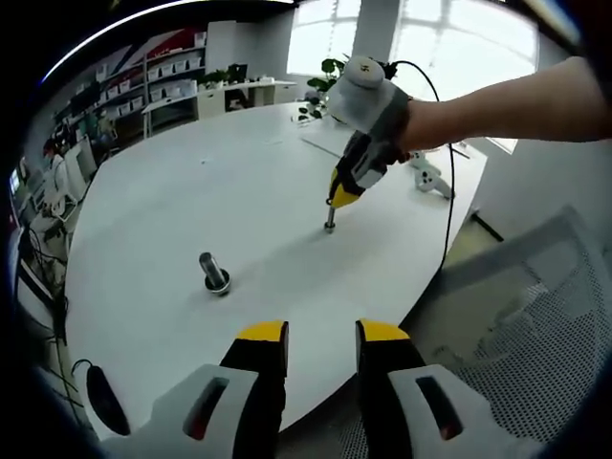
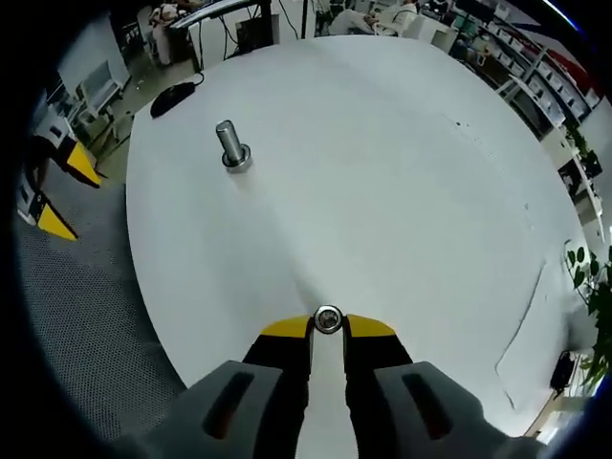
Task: Place the washer onto the threaded stud by aligning its center hole with the stud, sliding it down to the base, and recovering from edge contact or off-axis alignment until the washer reaches the visible bottom stop.
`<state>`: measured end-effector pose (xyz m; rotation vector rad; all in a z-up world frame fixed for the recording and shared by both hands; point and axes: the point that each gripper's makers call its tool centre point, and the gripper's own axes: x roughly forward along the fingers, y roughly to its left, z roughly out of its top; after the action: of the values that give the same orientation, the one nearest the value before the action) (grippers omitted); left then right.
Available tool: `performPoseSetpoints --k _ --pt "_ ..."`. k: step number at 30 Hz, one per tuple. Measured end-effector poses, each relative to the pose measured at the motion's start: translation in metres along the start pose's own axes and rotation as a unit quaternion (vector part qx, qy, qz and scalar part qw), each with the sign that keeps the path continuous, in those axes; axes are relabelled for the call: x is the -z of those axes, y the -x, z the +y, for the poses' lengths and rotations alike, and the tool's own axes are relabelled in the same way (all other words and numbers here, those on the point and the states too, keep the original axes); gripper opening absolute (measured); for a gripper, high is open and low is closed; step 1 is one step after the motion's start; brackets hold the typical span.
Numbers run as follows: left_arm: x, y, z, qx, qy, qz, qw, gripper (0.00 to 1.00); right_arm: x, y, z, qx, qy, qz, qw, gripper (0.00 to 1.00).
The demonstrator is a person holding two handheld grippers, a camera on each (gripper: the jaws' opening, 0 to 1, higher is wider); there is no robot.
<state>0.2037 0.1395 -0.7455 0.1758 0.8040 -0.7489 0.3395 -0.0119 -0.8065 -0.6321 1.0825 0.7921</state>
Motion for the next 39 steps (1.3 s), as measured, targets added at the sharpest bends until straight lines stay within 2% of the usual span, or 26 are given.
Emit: performPoseSetpoints --k 3,17,22,27,39 --pt "0.001 0.000 0.001 -0.002 -0.001 0.003 1.0000 0.26 0.001 0.001 0.003 0.004 0.017 0.006 0.9998 0.14" --pt "0.002 -0.001 0.003 -0.005 0.000 0.005 1.0000 0.26 0.007 0.008 0.001 0.003 0.016 0.000 0.9999 0.14" --pt "0.003 -0.002 0.002 -0.004 -0.001 0.008 1.0000 0.26 0.013 0.002 0.002 0.000 0.021 0.007 0.9998 0.14" --pt "0.004 -0.002 0.002 -0.004 0.000 0.010 0.9999 0.26 0.009 0.001 0.003 0.000 0.023 0.001 0.9997 0.14" --pt "0.008 -0.003 0.003 -0.005 0.001 0.017 0.9998 0.26 0.008 -0.012 0.001 -0.008 0.029 0.012 0.9995 0.14"
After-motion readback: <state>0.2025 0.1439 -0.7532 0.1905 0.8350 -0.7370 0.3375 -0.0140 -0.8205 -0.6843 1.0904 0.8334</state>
